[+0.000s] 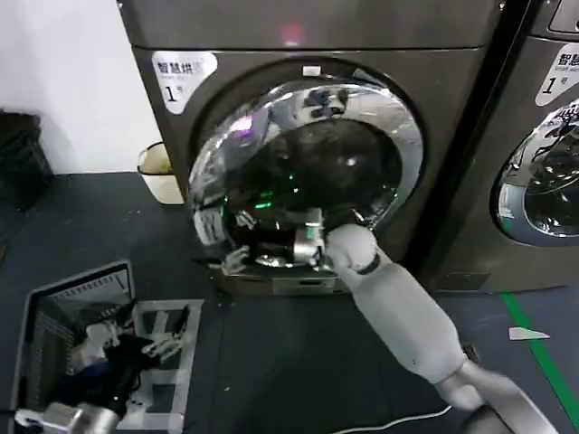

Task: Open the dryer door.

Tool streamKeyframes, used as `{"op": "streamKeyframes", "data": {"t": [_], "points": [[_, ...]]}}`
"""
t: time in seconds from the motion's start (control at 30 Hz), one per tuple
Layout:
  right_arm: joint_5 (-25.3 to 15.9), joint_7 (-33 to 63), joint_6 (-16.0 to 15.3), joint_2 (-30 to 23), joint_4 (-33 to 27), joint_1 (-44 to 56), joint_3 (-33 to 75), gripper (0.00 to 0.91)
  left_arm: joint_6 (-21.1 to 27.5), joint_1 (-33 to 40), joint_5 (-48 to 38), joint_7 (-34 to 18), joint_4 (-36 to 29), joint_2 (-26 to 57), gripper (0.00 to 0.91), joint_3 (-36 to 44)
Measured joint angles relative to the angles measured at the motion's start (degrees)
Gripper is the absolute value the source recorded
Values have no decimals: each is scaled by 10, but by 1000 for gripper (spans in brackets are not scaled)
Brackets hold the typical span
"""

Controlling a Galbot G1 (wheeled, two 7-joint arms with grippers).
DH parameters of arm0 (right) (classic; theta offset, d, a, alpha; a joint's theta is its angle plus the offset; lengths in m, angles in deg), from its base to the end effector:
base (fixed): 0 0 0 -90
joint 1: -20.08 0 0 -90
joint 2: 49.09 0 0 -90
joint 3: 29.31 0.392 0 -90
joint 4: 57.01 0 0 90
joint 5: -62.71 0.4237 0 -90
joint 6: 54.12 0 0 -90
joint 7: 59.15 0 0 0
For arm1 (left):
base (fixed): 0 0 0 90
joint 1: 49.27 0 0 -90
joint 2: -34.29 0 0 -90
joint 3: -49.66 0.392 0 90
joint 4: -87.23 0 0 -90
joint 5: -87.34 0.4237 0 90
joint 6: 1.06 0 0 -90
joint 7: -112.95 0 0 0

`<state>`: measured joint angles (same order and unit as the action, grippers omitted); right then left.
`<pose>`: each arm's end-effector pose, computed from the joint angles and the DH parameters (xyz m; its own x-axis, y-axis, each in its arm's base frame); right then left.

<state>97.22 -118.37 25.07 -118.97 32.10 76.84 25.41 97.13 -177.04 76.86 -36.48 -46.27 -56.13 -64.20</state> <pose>0.5405 0.0926 -0.1938 0.0538 -0.9979 -0.0367 -0.9958 -0.0509 -0.0755 0.1602 0.1236 -0.2522 -0.9757 0.2157 0.0377 0.2175 0.9747 0.0517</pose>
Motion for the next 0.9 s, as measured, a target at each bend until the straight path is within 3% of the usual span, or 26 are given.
{"op": "streamKeyframes", "data": {"t": [0.4, 0.67, 0.9], "points": [[5, -157, 4, 43, 21, 27, 27, 907, 13, 52, -88, 23, 25, 46, 907, -65], [11, -226, 6, 66, 33, 52, 49, 907, -17, 85, -164, -31, 67, 92, 907, -64], [11, -246, 9, 83, 51, 78, 68, 907, -18, 107, -242, -33, 100, 160, 907, -45]]}}
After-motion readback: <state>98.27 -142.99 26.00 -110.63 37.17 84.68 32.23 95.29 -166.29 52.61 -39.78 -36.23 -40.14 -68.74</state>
